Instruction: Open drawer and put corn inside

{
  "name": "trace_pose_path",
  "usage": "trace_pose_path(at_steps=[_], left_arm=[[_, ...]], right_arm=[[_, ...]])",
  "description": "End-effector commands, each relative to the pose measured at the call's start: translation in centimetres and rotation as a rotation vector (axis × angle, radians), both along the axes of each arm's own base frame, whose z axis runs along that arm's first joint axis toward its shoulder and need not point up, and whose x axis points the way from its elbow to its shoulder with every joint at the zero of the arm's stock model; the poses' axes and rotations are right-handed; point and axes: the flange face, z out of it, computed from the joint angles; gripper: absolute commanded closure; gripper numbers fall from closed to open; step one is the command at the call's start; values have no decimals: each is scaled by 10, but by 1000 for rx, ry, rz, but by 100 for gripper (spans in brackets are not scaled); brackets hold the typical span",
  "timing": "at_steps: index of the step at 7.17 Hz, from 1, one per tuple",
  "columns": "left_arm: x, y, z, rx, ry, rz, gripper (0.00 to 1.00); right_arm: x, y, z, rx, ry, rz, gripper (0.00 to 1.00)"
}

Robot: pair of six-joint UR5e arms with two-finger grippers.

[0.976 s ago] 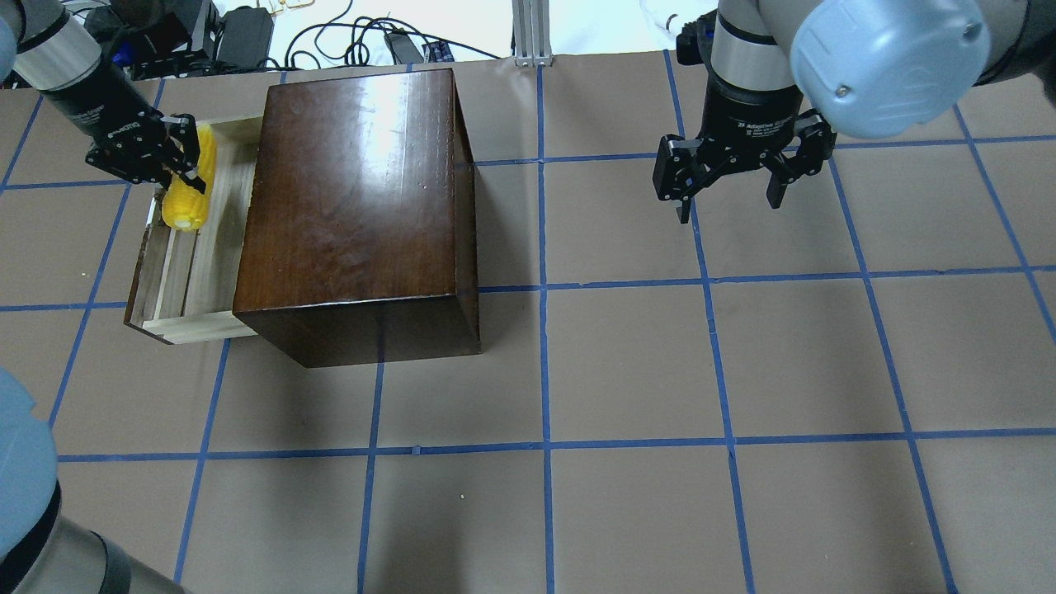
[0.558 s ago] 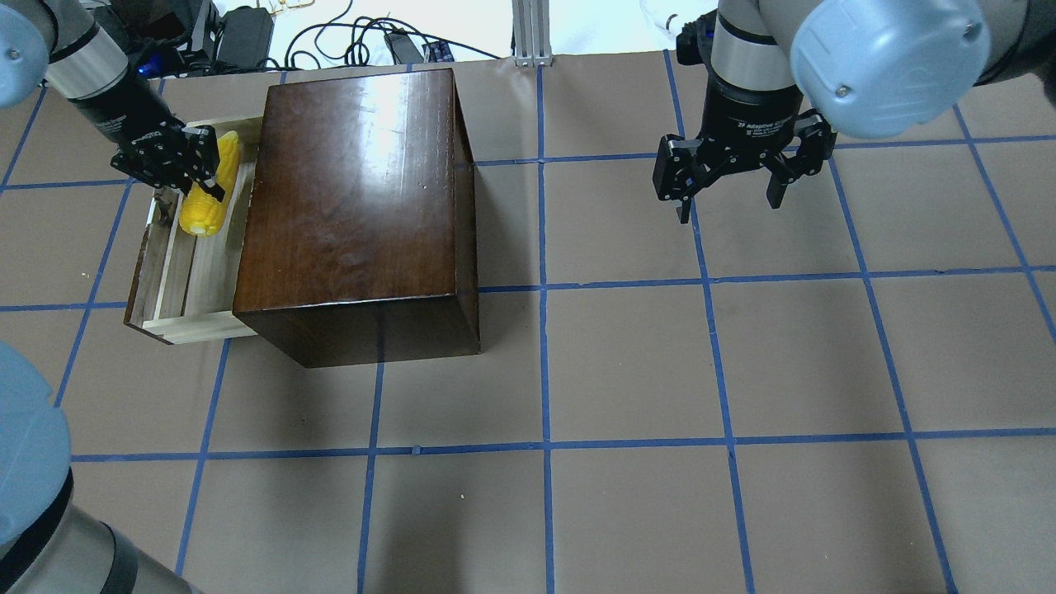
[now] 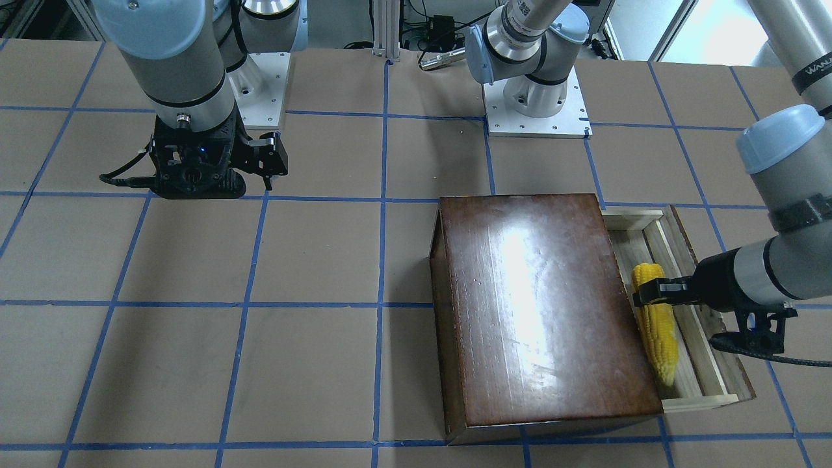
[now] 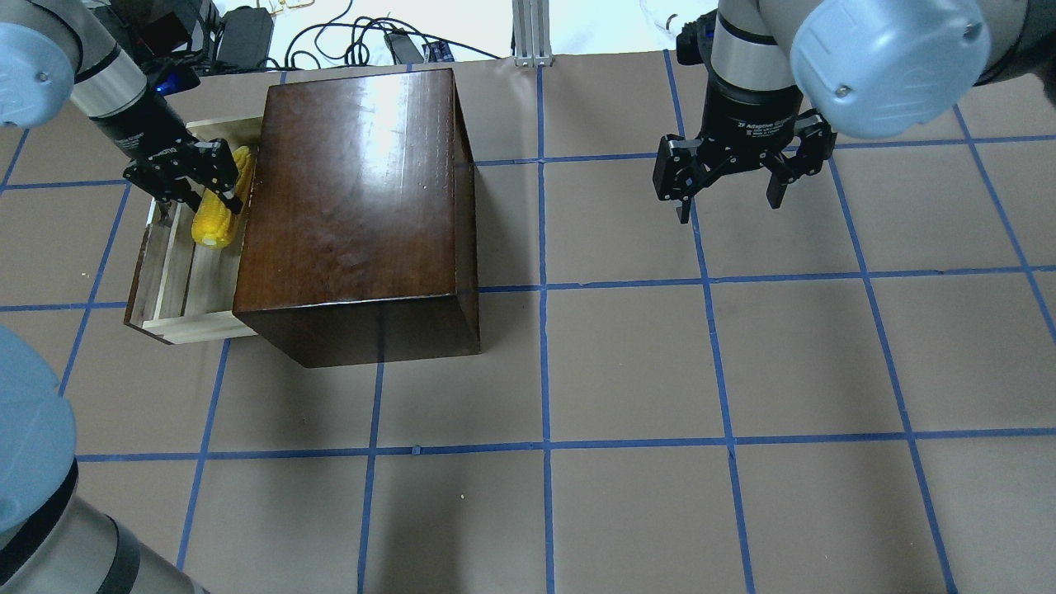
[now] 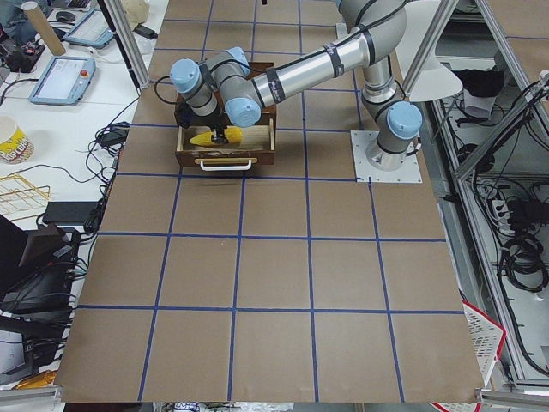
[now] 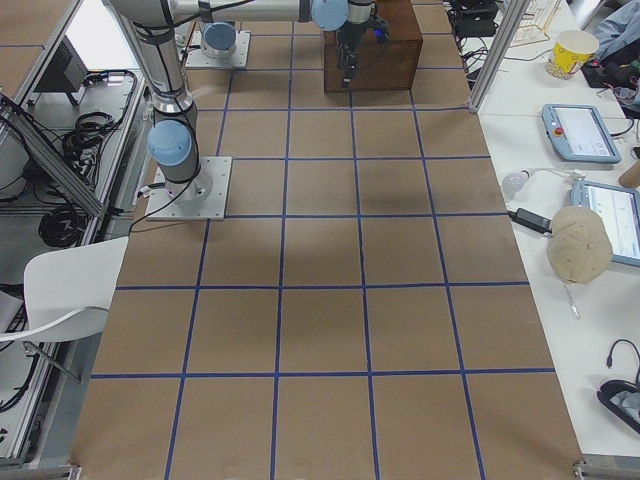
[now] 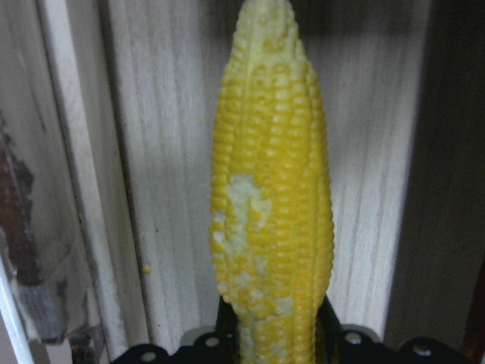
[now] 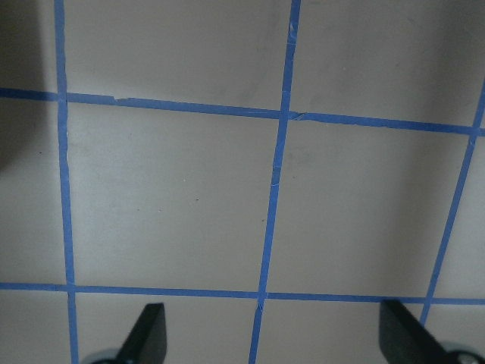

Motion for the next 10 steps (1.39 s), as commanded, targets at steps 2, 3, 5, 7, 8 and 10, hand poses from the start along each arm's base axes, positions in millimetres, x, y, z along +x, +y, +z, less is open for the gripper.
trace_pose_path(at_steps=[2,3,5,7,8,10], left_arm=[[-1,3,-6,-3,-2,6,16],[-1,2,-2,-11,-3,7,10],[-2,5,24,-52,-21,8,0],[-5,11,66,-85,-52,13,0],[-8,13,91,-98,-84,10,0],[-58,18,140,-143,-162,-50,0]], right_arm=[[0,0,0,0,0,0,0],[0,0,0,0,0,0,0],[0,0,0,0,0,0,0],[0,0,0,0,0,0,0],[0,0,0,0,0,0,0],[0,0,0,0,0,0,0]])
